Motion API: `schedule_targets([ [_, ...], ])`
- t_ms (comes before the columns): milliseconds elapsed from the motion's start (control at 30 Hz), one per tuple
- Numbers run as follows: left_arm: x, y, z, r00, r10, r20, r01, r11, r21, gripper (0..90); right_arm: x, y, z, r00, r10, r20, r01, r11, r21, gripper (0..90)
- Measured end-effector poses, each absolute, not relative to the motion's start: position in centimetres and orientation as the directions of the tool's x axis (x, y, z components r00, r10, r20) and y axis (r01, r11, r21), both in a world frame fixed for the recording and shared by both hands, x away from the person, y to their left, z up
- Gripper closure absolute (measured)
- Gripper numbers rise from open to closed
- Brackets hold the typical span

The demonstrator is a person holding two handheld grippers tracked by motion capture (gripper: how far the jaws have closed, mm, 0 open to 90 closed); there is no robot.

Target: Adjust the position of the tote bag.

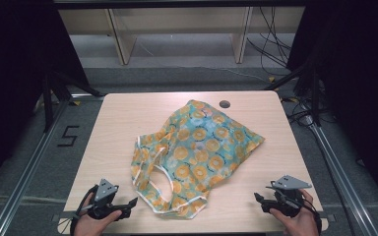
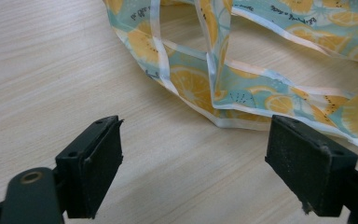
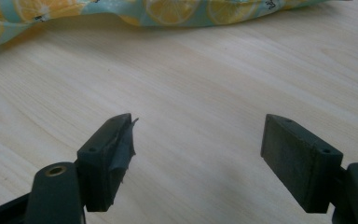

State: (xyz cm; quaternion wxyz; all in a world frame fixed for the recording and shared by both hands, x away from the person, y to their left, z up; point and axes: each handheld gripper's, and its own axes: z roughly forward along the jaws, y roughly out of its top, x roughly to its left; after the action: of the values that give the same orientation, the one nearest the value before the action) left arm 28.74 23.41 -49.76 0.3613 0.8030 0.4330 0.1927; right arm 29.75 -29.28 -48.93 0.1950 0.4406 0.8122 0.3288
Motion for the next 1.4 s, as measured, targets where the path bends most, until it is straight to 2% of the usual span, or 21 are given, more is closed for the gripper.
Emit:
schedule_targets([
  [133, 29.0, 23.6, -49.8, 0.566, 0.824, 0.032, 0.540, -0.399, 0.741, 16.8, 29.8, -29.3, -49.0, -0.534, 0.846, -0.018, 0.586, 0.385, 0.713, 26.3],
  [267, 28.7, 23.4, -49.9, 0.527, 0.849, -0.033, 0.578, -0.330, 0.747, 16.9, 29.8, -29.2, -49.0, -0.541, 0.841, -0.016, 0.584, 0.390, 0.712, 26.8],
  [300, 29.1, 23.8, -49.6, 0.560, 0.828, 0.030, 0.544, -0.395, 0.740, 17.0, 29.7, -29.0, -49.0, -0.548, 0.836, -0.003, 0.594, 0.392, 0.702, 27.4],
  [333, 28.9, 23.6, -49.7, 0.529, 0.849, -0.019, 0.568, -0.336, 0.751, 17.4, 29.7, -29.0, -48.9, -0.517, 0.855, -0.035, 0.609, 0.396, 0.688, 28.3],
  [367, 28.9, 23.6, -49.7, 0.515, 0.857, -0.032, 0.580, -0.320, 0.749, 18.2, 29.7, -28.9, -48.9, -0.539, 0.842, -0.011, 0.599, 0.392, 0.698, 29.5],
  [433, 29.1, 23.8, -49.6, 0.540, 0.842, 0.000, 0.559, -0.359, 0.748, 18.0, 29.4, -28.5, -48.9, -0.537, 0.843, 0.021, 0.608, 0.370, 0.702, 30.0],
  [467, 29.4, 24.1, -49.4, 0.568, 0.822, 0.043, 0.537, -0.410, 0.737, 18.0, 29.6, -28.6, -48.8, -0.555, 0.832, 0.015, 0.593, 0.383, 0.708, 30.1],
  [533, 29.3, 23.8, -49.5, 0.523, 0.852, -0.033, 0.579, -0.327, 0.747, 17.8, 29.6, -28.5, -48.6, -0.548, 0.836, 0.036, 0.604, 0.366, 0.708, 30.5],
  [700, 30.3, 23.9, -49.0, 0.539, 0.841, -0.054, 0.570, -0.317, 0.758, 16.5, 29.6, -27.8, -48.3, -0.590, 0.807, 0.019, 0.569, 0.399, 0.719, 31.1],
  [767, 30.5, 23.9, -48.8, 0.529, 0.846, -0.061, 0.574, -0.304, 0.761, 16.4, 29.5, -27.4, -48.1, -0.589, 0.807, 0.043, 0.586, 0.391, 0.710, 31.6],
  [833, 31.9, 24.0, -47.7, 0.555, 0.831, -0.030, 0.544, -0.336, 0.769, 15.4, 29.5, -26.3, -48.1, -0.616, 0.787, 0.032, 0.564, 0.412, 0.716, 32.4],
  [867, 32.4, 23.9, -47.4, 0.549, 0.835, -0.048, 0.548, -0.315, 0.775, 15.4, 29.2, -25.8, -47.9, -0.604, 0.794, 0.063, 0.595, 0.398, 0.698, 32.6],
  [900, 32.9, 23.9, -47.0, 0.561, 0.827, -0.030, 0.541, -0.339, 0.770, 15.3, 29.5, -25.6, -47.9, -0.630, 0.776, 0.034, 0.561, 0.425, 0.710, 32.8],
  [1000, 34.0, 23.5, -46.5, 0.558, 0.829, -0.032, 0.530, -0.327, 0.782, 15.3, 30.0, -24.9, -47.7, -0.645, 0.764, 0.002, 0.542, 0.455, 0.706, 32.7],
  [1200, 37.7, 22.4, -44.8, 0.565, 0.822, -0.073, 0.549, -0.308, 0.777, 15.2, 31.2, -24.3, -47.4, -0.651, 0.758, -0.018, 0.526, 0.468, 0.710, 33.6],
  [1233, 38.2, 22.3, -44.6, 0.575, 0.814, -0.082, 0.551, -0.311, 0.774, 15.2, 31.1, -24.1, -47.4, -0.648, 0.761, 0.004, 0.548, 0.463, 0.696, 33.8],
  [1400, 40.8, 21.5, -43.4, 0.611, 0.789, -0.060, 0.536, -0.358, 0.764, 15.1, 31.4, -23.8, -47.5, -0.660, 0.751, -0.007, 0.536, 0.477, 0.696, 34.2],
])
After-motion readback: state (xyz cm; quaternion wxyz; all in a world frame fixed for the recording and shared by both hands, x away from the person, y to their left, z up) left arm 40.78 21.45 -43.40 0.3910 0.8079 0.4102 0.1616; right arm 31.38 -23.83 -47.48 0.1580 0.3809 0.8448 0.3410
